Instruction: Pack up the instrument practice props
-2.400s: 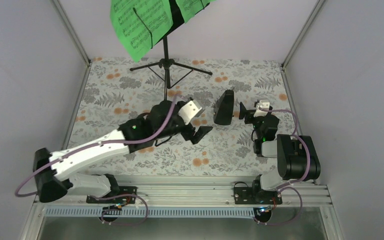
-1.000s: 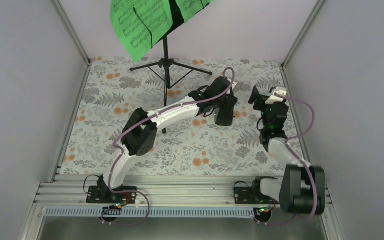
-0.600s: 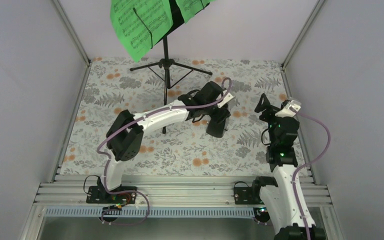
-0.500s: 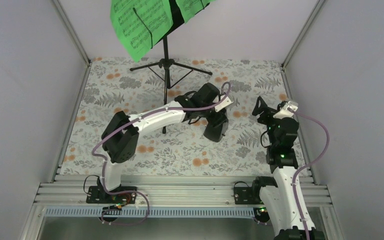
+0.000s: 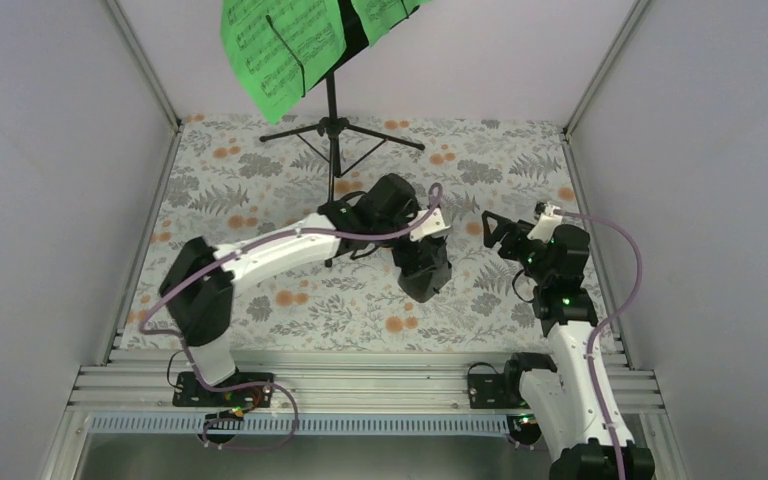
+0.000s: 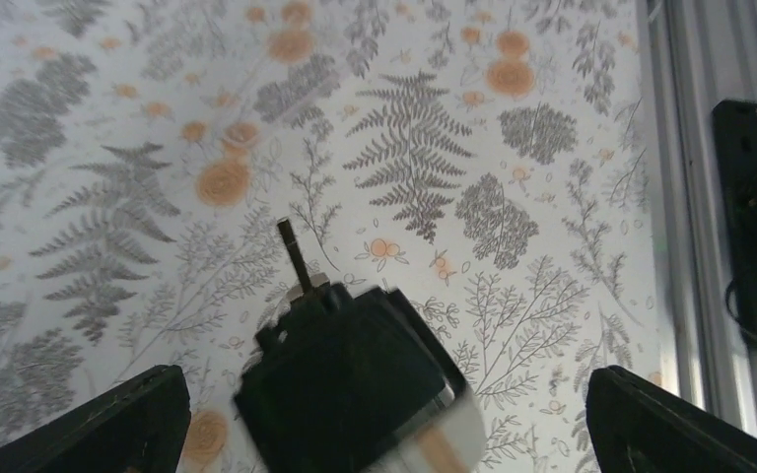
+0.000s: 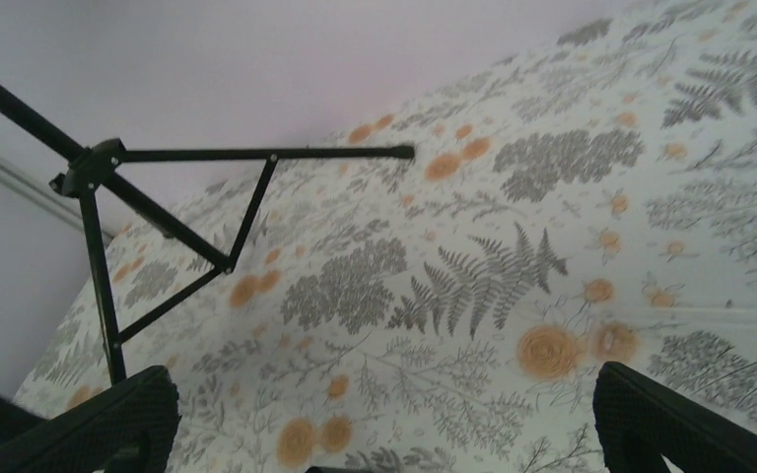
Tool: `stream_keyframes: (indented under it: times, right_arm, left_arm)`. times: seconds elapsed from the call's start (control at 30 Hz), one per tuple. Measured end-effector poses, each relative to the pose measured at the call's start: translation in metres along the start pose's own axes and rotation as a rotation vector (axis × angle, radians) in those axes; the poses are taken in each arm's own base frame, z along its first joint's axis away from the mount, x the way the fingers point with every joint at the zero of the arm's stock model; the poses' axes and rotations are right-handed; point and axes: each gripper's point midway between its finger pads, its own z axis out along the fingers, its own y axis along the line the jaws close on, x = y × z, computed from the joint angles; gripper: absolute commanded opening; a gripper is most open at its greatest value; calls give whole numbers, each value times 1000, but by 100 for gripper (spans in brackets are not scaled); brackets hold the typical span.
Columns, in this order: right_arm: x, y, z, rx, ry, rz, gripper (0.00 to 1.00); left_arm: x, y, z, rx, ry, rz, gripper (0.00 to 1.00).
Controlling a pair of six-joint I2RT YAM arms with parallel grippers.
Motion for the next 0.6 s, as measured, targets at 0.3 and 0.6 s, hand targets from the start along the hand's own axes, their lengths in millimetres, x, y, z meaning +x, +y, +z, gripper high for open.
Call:
stream_keyframes:
  times: [0.3, 0.6]
  right_arm:
    - [32, 2, 14, -64, 146, 45, 93]
    - [93, -16, 34, -64, 399, 123, 67]
  left_arm:
    - [-15, -13, -96, -157, -265, -15, 100]
    - [90, -14, -115, -306, -332, -417, 100]
